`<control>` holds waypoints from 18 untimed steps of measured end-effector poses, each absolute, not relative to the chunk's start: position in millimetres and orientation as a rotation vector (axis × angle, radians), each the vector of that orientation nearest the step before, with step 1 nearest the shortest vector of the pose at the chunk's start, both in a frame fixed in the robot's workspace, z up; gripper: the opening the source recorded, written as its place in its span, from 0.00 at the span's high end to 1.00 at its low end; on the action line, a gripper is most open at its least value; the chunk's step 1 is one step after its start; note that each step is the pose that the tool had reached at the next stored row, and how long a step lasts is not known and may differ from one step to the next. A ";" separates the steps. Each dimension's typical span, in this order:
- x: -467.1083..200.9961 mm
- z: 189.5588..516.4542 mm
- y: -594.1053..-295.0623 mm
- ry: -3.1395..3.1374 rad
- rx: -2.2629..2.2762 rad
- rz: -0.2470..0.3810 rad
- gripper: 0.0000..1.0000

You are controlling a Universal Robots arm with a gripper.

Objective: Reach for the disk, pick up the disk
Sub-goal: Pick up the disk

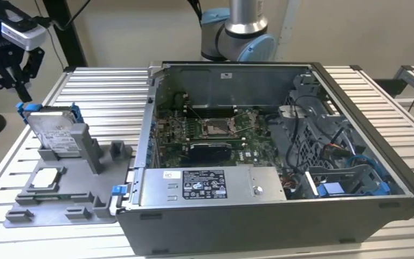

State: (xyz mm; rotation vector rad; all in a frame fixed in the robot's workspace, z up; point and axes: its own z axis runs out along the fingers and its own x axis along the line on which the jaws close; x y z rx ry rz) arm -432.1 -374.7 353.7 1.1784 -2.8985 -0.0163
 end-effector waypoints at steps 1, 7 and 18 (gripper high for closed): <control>-432.1 353.8 -374.8 -2.889 1.201 -0.014 1.00; -432.2 353.8 -374.8 -2.818 1.351 -0.003 1.00; -432.2 353.8 -374.8 -2.666 1.620 0.017 1.00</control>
